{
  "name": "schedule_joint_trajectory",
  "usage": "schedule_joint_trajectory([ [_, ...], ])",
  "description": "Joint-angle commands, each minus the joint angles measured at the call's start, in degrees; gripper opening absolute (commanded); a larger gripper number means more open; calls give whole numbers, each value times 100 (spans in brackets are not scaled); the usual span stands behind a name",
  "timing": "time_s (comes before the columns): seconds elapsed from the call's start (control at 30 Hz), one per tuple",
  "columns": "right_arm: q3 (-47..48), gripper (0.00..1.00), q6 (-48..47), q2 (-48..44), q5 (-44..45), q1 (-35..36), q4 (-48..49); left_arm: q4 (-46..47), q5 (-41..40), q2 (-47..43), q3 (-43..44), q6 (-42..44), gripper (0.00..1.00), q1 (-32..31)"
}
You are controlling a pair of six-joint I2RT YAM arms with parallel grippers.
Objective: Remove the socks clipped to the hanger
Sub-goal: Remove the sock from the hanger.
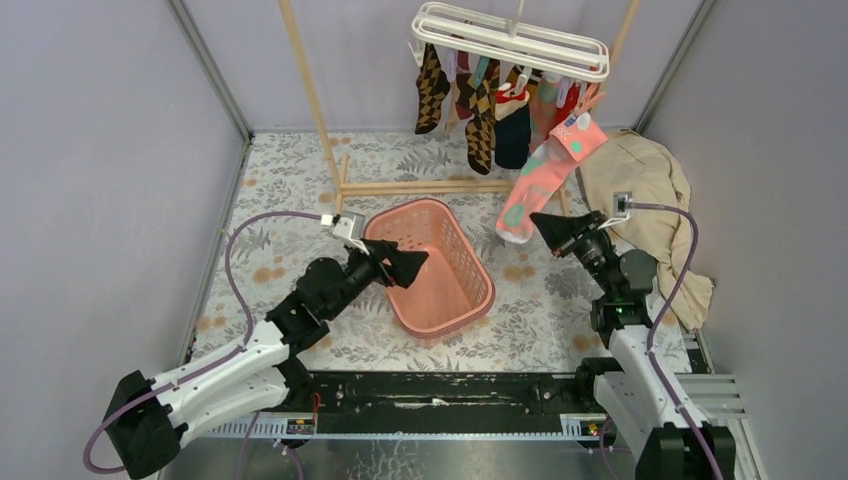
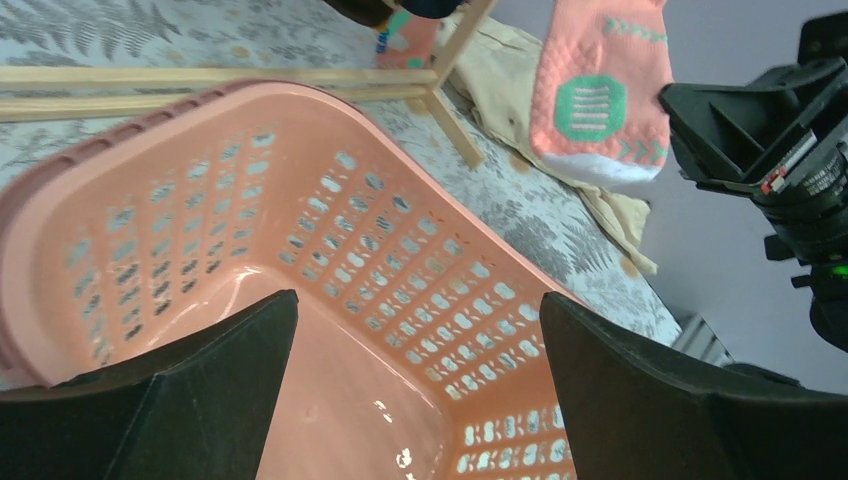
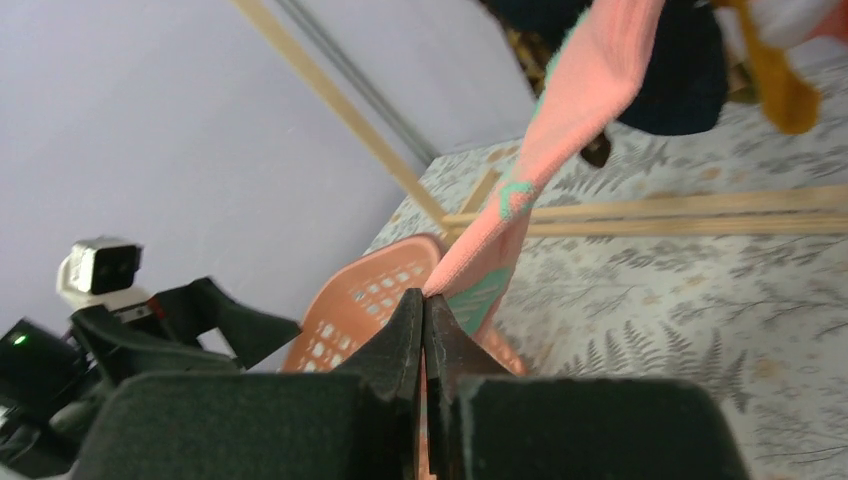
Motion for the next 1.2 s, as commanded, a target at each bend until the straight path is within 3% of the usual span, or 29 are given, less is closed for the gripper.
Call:
schedule_joint_trajectory([
  [0.0, 10, 0, 137, -273, -330, 325, -463, 931, 322, 301, 230, -4, 99, -176],
  [0.3, 214, 0, 312, -16, -323, 1137, -170, 2145, 998, 1070, 328, -78, 99, -217],
  [0.73, 850, 0, 468, 628, -241, 2050, 299, 2531, 1064, 1733, 621, 48, 99, -214],
  [1.17, 1244, 0, 461, 1134, -91, 2579, 528, 3530, 1471, 2199, 476, -229, 99, -216],
])
